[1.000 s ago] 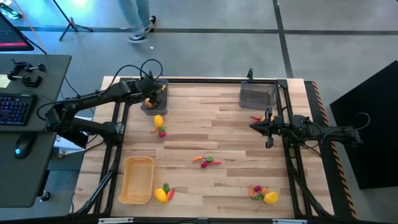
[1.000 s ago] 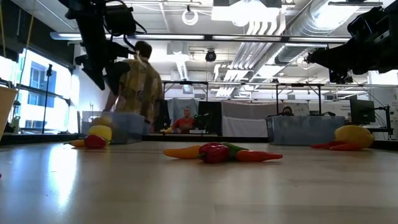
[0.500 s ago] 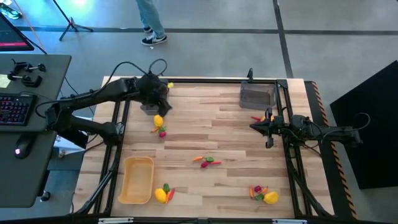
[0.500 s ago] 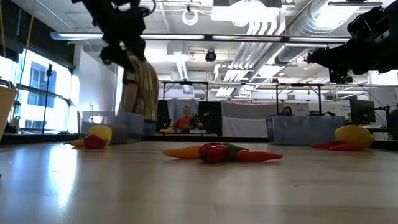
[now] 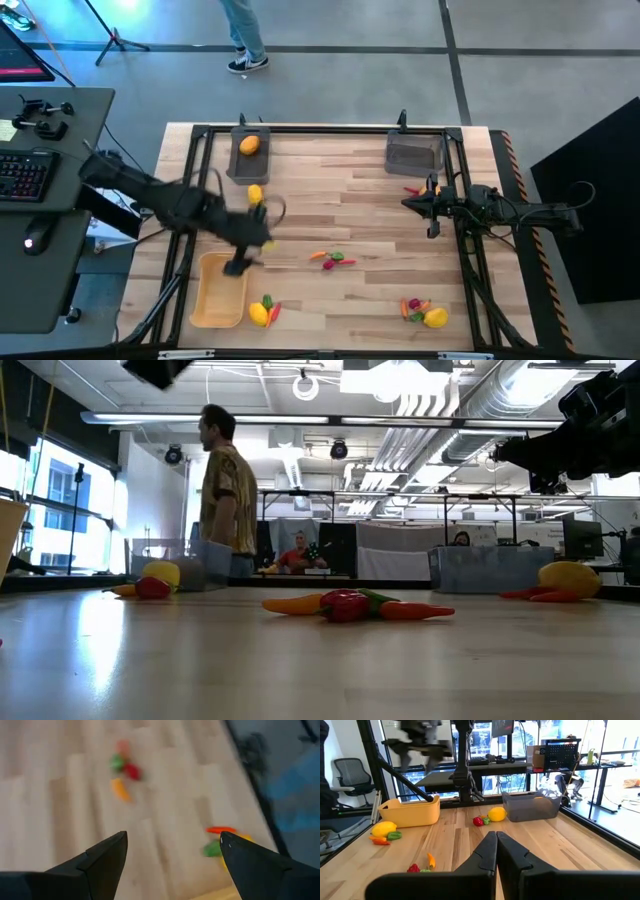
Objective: Sort produce into baskets
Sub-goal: Put the bottom left yellow lemon into the left black bin, then put the top right yellow lemon into the left black bin
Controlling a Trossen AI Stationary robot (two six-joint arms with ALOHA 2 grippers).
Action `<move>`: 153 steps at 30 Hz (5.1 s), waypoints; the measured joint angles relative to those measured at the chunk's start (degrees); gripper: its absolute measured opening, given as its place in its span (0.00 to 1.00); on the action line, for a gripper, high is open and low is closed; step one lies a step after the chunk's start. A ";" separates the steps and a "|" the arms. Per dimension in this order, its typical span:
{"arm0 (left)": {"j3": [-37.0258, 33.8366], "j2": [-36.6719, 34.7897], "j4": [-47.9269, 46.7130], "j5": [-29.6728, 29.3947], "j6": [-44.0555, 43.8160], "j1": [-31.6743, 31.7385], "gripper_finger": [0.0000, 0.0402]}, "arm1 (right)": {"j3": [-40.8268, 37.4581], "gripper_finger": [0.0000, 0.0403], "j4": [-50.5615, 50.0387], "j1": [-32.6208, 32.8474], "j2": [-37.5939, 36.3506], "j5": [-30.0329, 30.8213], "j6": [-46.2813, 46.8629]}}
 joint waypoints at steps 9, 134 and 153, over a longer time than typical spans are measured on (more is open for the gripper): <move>0.52 8.91 8.57 -3.02 1.71 -14.28 0.76 | 0.01 0.00 -0.02 0.00 0.00 0.02 -0.01; -10.54 2.48 0.45 -27.31 -15.90 60.90 0.70 | 0.01 0.00 0.00 0.02 0.00 0.00 -0.02; -1.57 2.72 -11.55 -20.06 -37.03 36.76 0.69 | 0.01 0.00 -0.01 0.00 0.00 0.00 -0.01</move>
